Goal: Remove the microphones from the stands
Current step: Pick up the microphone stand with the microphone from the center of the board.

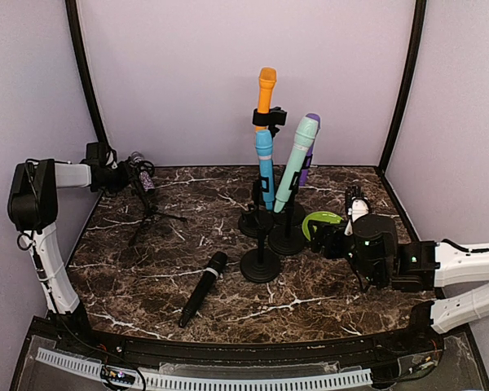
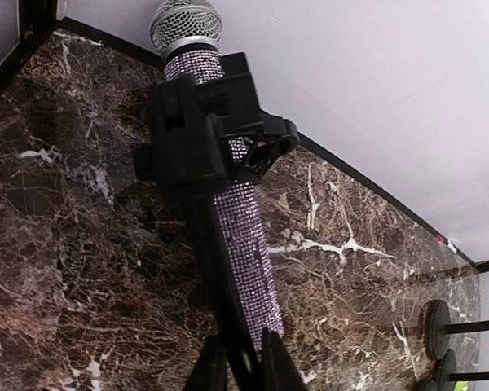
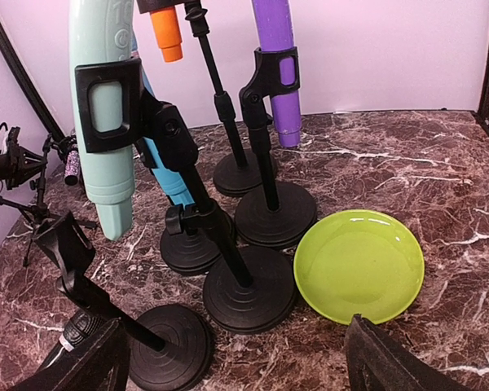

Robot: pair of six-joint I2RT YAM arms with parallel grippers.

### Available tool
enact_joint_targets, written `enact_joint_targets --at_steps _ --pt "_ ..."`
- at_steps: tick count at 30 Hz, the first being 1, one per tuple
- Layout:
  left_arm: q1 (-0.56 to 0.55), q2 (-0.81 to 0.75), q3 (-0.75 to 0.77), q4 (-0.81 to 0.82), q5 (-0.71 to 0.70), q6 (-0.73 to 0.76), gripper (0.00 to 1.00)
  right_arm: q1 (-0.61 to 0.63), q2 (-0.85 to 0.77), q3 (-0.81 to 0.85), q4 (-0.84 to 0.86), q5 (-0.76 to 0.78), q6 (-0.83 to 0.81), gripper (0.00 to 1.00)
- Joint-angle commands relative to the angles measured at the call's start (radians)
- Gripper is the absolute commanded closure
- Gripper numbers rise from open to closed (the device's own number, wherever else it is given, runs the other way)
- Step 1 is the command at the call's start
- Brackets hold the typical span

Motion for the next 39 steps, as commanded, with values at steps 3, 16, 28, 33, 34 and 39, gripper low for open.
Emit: enact_joint_targets --at_steps 3,16,28,33,34,39 --pt "0.006 -0.049 0.020 0.067 0.066 0.021 1.00 -0.008 -0.005 0.002 -0.001 -0.010 0.030 0.08" --pt "0.005 -0.341 -0.215 0.372 0.258 0.016 1.00 -0.008 -0.057 0.007 0.003 0.023 0.012 0.08" --pt "-0.127 -0.605 -0.379 0.533 0.406 0.091 1.00 -0.008 -0.108 0.114 0.071 -0.094 -0.190 0.01" --pt "-0.224 -0.678 -0.403 0.563 0.445 0.101 1.00 -0.008 -0.045 0.236 0.110 -0.191 -0.274 0.01" --pt "-0.235 -0.688 -0.412 0.564 0.456 0.105 1.00 -0.009 -0.017 0.264 0.121 -0.200 -0.292 0.01" --pt "-0.302 -0.771 -0.434 0.544 0.487 0.145 1.00 -0.059 0.164 0.503 0.121 -0.297 -0.367 0.01"
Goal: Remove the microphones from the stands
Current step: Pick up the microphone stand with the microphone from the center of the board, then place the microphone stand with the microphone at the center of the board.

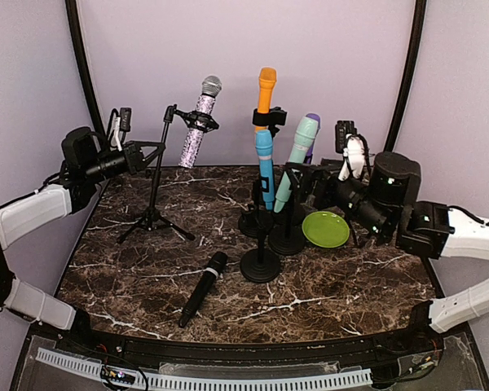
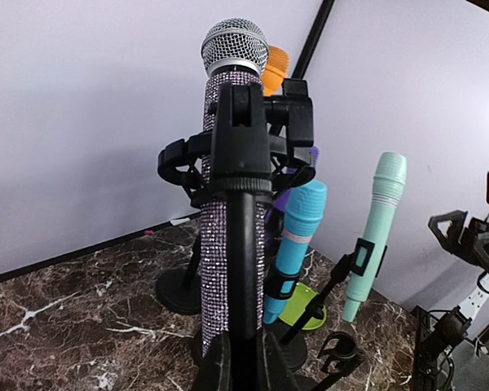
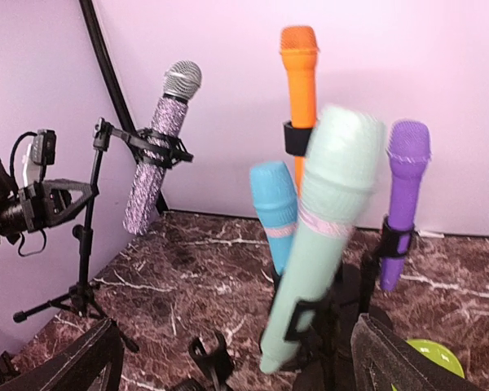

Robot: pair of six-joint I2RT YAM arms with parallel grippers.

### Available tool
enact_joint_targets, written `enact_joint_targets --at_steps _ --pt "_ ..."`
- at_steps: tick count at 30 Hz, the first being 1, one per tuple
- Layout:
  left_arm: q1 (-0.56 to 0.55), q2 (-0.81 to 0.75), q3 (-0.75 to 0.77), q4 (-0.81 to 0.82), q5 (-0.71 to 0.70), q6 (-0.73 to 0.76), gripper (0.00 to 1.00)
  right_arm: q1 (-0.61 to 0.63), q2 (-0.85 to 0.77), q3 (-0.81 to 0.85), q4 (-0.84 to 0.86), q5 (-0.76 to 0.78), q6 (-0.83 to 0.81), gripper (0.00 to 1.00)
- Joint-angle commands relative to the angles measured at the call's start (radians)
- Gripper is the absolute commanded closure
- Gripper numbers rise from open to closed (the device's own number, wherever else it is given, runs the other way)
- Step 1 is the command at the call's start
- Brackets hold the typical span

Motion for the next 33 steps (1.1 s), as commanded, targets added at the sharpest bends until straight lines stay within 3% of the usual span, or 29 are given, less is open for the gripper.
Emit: enact_joint_targets --at_steps 1,8,14,25,33 --pt "-0.028 -0.116 -0.011 0.126 0.054 0.037 1.00 -0.063 0.151 0.222 0.032 -0.139 -0.085 0.01" --pt "-0.082 -0.246 -0.072 0.132 0.096 0.044 1.00 -0.138 0.380 0.547 -0.070 -0.349 -0.052 0.01" --pt "-0.154 -0.293 -0.097 0.089 0.102 0.086 1.00 -0.166 0.488 0.713 -0.071 -0.523 -0.043 0.01" --pt "-0.205 -0.303 -0.091 0.089 0.150 0.083 1.00 -0.176 0.563 0.813 -0.019 -0.611 -0.045 0.02" --pt "-0.211 -0.298 -0.093 0.092 0.181 0.090 1.00 -0.179 0.619 0.876 -0.019 -0.617 -0.056 0.15"
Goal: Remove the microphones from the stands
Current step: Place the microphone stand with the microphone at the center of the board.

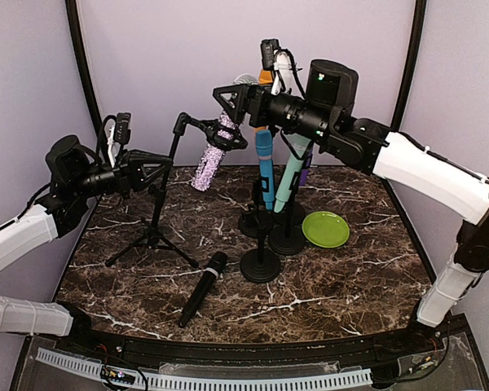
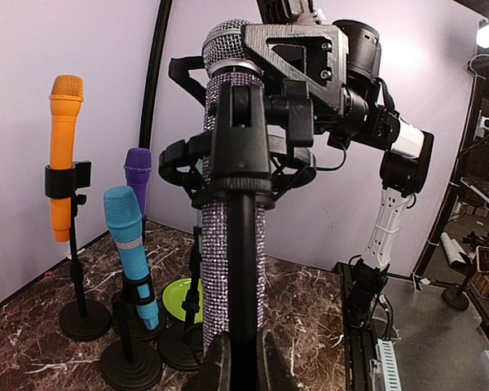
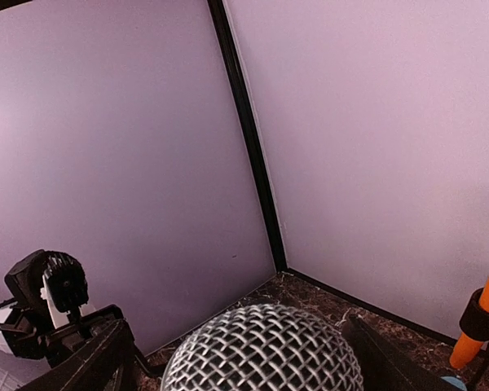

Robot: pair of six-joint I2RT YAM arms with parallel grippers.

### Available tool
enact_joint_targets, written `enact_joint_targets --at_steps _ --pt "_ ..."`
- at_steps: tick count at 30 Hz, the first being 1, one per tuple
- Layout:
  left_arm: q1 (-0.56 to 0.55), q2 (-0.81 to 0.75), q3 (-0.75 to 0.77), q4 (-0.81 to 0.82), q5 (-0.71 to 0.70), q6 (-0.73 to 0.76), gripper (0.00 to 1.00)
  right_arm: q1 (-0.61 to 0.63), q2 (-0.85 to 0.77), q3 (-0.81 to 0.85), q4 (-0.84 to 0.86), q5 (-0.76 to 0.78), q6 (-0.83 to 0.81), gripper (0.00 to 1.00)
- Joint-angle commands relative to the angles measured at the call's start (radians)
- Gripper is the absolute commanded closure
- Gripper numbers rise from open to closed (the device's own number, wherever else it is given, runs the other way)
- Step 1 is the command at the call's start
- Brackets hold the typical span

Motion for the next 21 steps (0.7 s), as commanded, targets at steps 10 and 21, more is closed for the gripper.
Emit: enact_joint_targets --at_steps 10,21 --pt "-0.007 -0.047 -0.068 0.018 -0.131 0.319 1.00 -0.005 0.050 -0.030 0.233 -0.067 -0.038 0.57" --pt "-0.007 -0.081 -0.261 0.122 -0.334 0.398 1.00 0.051 0.131 -0.106 0.486 -0.019 -0.170 0.75"
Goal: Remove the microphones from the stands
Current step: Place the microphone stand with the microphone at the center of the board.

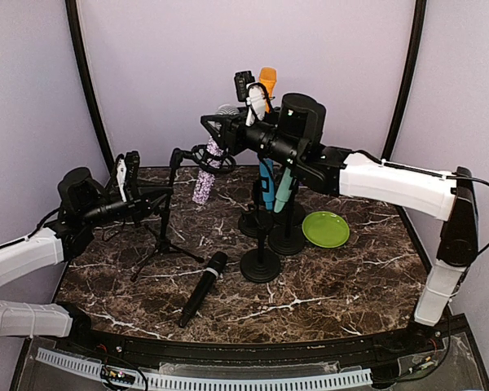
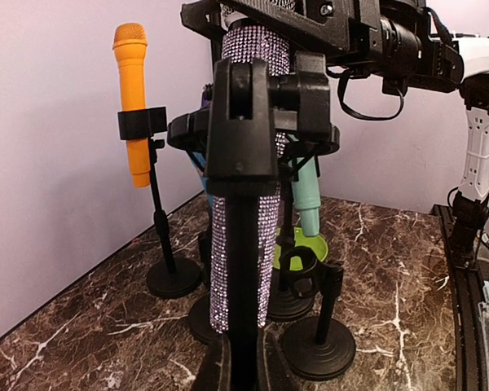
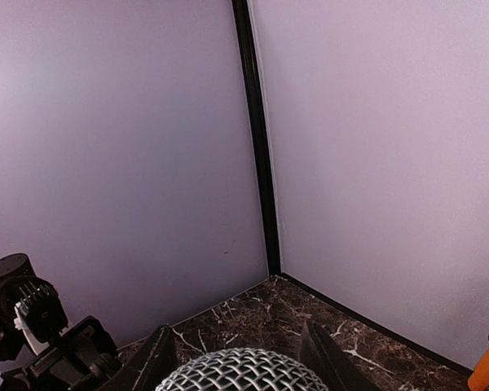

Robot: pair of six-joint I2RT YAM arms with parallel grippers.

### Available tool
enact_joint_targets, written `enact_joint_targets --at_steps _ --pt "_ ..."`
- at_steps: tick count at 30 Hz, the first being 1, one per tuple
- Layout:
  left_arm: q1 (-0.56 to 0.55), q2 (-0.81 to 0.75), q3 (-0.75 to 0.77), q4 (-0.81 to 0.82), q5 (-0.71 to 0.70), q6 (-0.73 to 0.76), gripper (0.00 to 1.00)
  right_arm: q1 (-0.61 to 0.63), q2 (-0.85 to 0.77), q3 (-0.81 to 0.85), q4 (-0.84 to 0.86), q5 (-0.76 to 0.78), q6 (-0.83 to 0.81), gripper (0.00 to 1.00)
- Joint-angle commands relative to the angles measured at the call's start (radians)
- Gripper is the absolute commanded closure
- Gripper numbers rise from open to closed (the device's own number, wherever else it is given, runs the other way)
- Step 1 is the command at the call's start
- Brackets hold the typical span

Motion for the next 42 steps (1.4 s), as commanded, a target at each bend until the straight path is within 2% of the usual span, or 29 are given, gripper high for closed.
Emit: enact_joint_targets --at_steps 1,7,10,16,22,36,40,42 --pt "-0.003 -0.048 -0.057 0.077 -0.125 0.055 1.00 0.042 0.027 0.006 0.235 0.013 -0.081 0.76" --pt "-0.002 -0.074 -0.146 0.119 -0.188 0.048 1.00 0.055 0.094 0.041 0.254 0.000 -0.109 0.78" --pt "-0.003 -0.054 -0.195 0.240 -0.192 0.043 1.00 0.064 0.115 0.062 0.227 0.003 -0.144 0.78" --pt "-0.003 0.116 -0.181 0.372 -0.138 -0.037 1.00 0.073 0.118 0.058 0.193 0.024 -0.194 0.78" --pt "-0.003 0.212 -0.169 0.485 -0.120 -0.129 1.00 0.076 0.105 0.079 0.119 0.041 -0.237 0.78" --pt "-0.093 0.299 -0.139 0.526 -0.142 -0.184 0.99 0.076 0.051 0.068 0.017 0.114 -0.288 0.77" --pt "-0.116 0.311 -0.153 0.536 -0.155 -0.206 0.95 0.076 0.035 0.047 0.021 0.125 -0.291 0.77" --pt "-0.116 0.306 -0.172 0.552 -0.180 -0.218 0.90 0.076 0.036 0.044 0.016 0.120 -0.288 0.76"
